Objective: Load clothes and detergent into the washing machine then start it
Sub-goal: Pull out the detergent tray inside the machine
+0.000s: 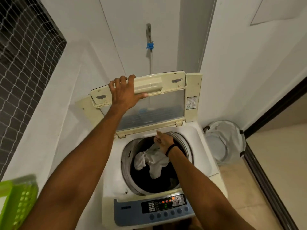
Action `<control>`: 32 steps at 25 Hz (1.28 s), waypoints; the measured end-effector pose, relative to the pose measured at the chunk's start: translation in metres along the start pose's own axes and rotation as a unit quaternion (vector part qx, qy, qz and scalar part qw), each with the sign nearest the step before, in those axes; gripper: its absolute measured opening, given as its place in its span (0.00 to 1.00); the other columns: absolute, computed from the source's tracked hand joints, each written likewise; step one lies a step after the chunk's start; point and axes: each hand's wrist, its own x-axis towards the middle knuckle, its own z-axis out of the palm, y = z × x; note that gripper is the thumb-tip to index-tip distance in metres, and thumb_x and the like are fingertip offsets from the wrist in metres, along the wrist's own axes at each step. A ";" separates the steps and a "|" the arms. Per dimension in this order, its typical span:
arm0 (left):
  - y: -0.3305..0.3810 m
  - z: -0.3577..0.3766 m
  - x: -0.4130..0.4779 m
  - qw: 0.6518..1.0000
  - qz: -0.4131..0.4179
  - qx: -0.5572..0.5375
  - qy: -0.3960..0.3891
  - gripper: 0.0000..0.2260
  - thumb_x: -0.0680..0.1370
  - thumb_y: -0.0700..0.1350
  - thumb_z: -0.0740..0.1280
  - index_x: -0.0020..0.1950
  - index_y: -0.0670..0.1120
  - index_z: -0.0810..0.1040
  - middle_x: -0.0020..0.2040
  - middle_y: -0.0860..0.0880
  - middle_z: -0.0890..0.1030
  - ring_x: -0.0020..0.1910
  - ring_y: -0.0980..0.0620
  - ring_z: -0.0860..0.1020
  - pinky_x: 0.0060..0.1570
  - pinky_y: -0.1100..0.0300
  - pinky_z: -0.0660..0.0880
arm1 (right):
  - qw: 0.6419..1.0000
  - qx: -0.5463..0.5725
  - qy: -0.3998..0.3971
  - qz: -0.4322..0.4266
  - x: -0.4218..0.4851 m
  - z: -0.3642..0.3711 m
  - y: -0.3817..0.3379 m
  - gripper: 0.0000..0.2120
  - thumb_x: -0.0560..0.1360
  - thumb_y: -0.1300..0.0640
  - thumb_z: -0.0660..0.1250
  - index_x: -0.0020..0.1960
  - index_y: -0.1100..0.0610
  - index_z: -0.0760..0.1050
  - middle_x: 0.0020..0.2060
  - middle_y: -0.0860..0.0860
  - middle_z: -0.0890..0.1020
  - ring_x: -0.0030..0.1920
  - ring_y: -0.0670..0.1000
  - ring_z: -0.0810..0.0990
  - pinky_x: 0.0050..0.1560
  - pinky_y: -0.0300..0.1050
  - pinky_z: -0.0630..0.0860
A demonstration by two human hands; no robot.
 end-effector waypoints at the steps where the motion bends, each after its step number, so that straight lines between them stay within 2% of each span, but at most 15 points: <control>1: -0.002 0.003 0.003 1.000 0.004 0.003 0.007 0.40 0.67 0.76 0.62 0.70 0.52 0.65 0.63 0.41 0.73 0.62 0.41 0.69 0.65 0.43 0.60 | 0.999 0.033 0.008 0.026 0.014 -0.001 0.009 0.18 0.77 0.59 0.70 0.35 0.53 0.64 0.25 0.50 0.62 0.26 0.48 0.61 0.34 0.44 0.68; 5: -0.006 0.010 0.009 1.000 0.016 0.001 0.024 0.39 0.68 0.75 0.63 0.69 0.51 0.65 0.62 0.40 0.73 0.62 0.40 0.70 0.64 0.43 0.61 | 0.993 0.063 0.029 0.092 0.057 0.006 0.034 0.16 0.75 0.52 0.73 0.37 0.53 0.67 0.26 0.50 0.64 0.26 0.47 0.64 0.33 0.43 0.70; 7: -0.005 0.011 0.008 0.999 0.014 0.002 0.030 0.38 0.68 0.75 0.63 0.68 0.51 0.65 0.62 0.40 0.73 0.62 0.39 0.70 0.64 0.43 0.61 | 0.988 0.115 0.032 0.100 0.070 0.014 0.043 0.14 0.74 0.53 0.74 0.43 0.52 0.68 0.28 0.50 0.71 0.28 0.46 0.70 0.35 0.42 0.75; 8: -0.005 0.012 0.008 0.999 0.013 0.004 0.034 0.38 0.68 0.75 0.63 0.68 0.51 0.65 0.62 0.40 0.73 0.63 0.39 0.69 0.65 0.43 0.61 | 0.983 0.150 0.037 0.099 0.071 0.018 0.046 0.12 0.74 0.54 0.74 0.50 0.54 0.72 0.34 0.51 0.77 0.33 0.46 0.76 0.38 0.41 0.78; 9: -0.004 0.012 0.008 0.999 0.011 0.004 0.036 0.39 0.68 0.75 0.64 0.68 0.51 0.65 0.63 0.39 0.73 0.63 0.39 0.69 0.65 0.43 0.61 | 0.977 0.183 0.039 0.101 0.077 0.021 0.050 0.14 0.75 0.56 0.73 0.57 0.56 0.73 0.42 0.53 0.80 0.39 0.48 0.80 0.40 0.41 0.81; 10: -0.003 0.012 0.009 0.999 0.010 0.003 0.033 0.39 0.68 0.75 0.64 0.68 0.51 0.65 0.63 0.39 0.72 0.63 0.38 0.69 0.65 0.43 0.61 | 0.972 0.210 0.031 0.102 0.080 0.023 0.052 0.14 0.76 0.58 0.72 0.59 0.59 0.74 0.46 0.54 0.80 0.45 0.49 0.81 0.40 0.41 0.83; 12: -0.003 0.010 0.010 1.000 0.006 -0.005 0.028 0.39 0.67 0.75 0.65 0.68 0.50 0.65 0.63 0.39 0.72 0.64 0.38 0.68 0.67 0.43 0.60 | 0.961 0.261 0.001 0.087 0.083 0.023 0.057 0.06 0.77 0.60 0.70 0.50 0.61 0.75 0.44 0.54 0.79 0.46 0.49 0.80 0.43 0.42 0.84; 13: -0.003 0.011 0.011 1.000 0.003 -0.007 0.028 0.40 0.67 0.75 0.65 0.68 0.50 0.65 0.64 0.39 0.72 0.65 0.38 0.68 0.67 0.43 0.60 | 0.960 0.267 -0.010 0.084 0.089 0.021 0.061 0.05 0.77 0.61 0.69 0.47 0.59 0.73 0.42 0.53 0.79 0.46 0.49 0.80 0.45 0.43 0.84; 16: -0.001 0.011 0.010 0.999 -0.005 -0.006 0.035 0.41 0.66 0.76 0.65 0.69 0.50 0.64 0.64 0.39 0.71 0.66 0.38 0.67 0.68 0.43 0.60 | 0.959 0.270 -0.047 0.078 0.096 0.014 0.065 0.11 0.79 0.63 0.67 0.40 0.56 0.69 0.32 0.50 0.77 0.40 0.46 0.79 0.50 0.45 0.81; 18: 0.000 0.011 0.007 0.999 -0.010 -0.007 0.038 0.42 0.66 0.76 0.65 0.70 0.49 0.64 0.65 0.39 0.71 0.67 0.38 0.67 0.68 0.44 0.59 | 0.961 0.260 -0.069 0.070 0.098 0.012 0.067 0.13 0.79 0.63 0.66 0.38 0.56 0.68 0.30 0.48 0.75 0.37 0.44 0.78 0.59 0.48 0.78; 20: -0.001 0.012 0.007 0.999 -0.014 -0.007 0.036 0.43 0.66 0.76 0.65 0.70 0.49 0.64 0.66 0.39 0.70 0.67 0.38 0.66 0.69 0.44 0.59 | 0.958 0.267 -0.087 0.062 0.101 0.012 0.069 0.10 0.80 0.64 0.64 0.41 0.57 0.70 0.33 0.50 0.75 0.39 0.44 0.78 0.67 0.51 0.73; 22: -0.001 0.012 0.009 0.999 -0.015 -0.010 0.031 0.44 0.66 0.76 0.66 0.71 0.49 0.63 0.66 0.39 0.70 0.68 0.39 0.66 0.69 0.44 0.59 | 0.956 0.271 -0.095 0.052 0.100 0.012 0.068 0.02 0.80 0.65 0.64 0.52 0.62 0.73 0.42 0.52 0.77 0.46 0.46 0.78 0.70 0.53 0.70; 26: 0.002 0.009 0.009 0.999 -0.022 -0.005 0.030 0.44 0.65 0.76 0.66 0.71 0.48 0.64 0.66 0.39 0.70 0.68 0.39 0.66 0.69 0.45 0.59 | 0.957 0.282 -0.063 0.037 0.093 0.011 0.067 0.16 0.79 0.67 0.65 0.65 0.68 0.69 0.46 0.53 0.79 0.48 0.49 0.79 0.69 0.55 0.71; 28: 0.003 0.007 0.007 0.999 -0.023 -0.001 0.034 0.44 0.65 0.76 0.66 0.70 0.49 0.64 0.66 0.40 0.71 0.67 0.39 0.67 0.69 0.45 0.59 | 0.956 0.286 -0.054 0.035 0.092 0.013 0.065 0.19 0.79 0.68 0.65 0.68 0.70 0.67 0.47 0.54 0.79 0.50 0.51 0.79 0.68 0.56 0.71; 32: 0.003 0.007 0.010 0.999 -0.022 -0.001 0.030 0.43 0.65 0.76 0.65 0.70 0.49 0.64 0.65 0.40 0.71 0.66 0.39 0.67 0.68 0.44 0.61 | 0.958 0.279 -0.052 0.029 0.085 0.014 0.061 0.21 0.78 0.68 0.66 0.69 0.71 0.66 0.52 0.56 0.80 0.63 0.59 0.76 0.68 0.56 0.72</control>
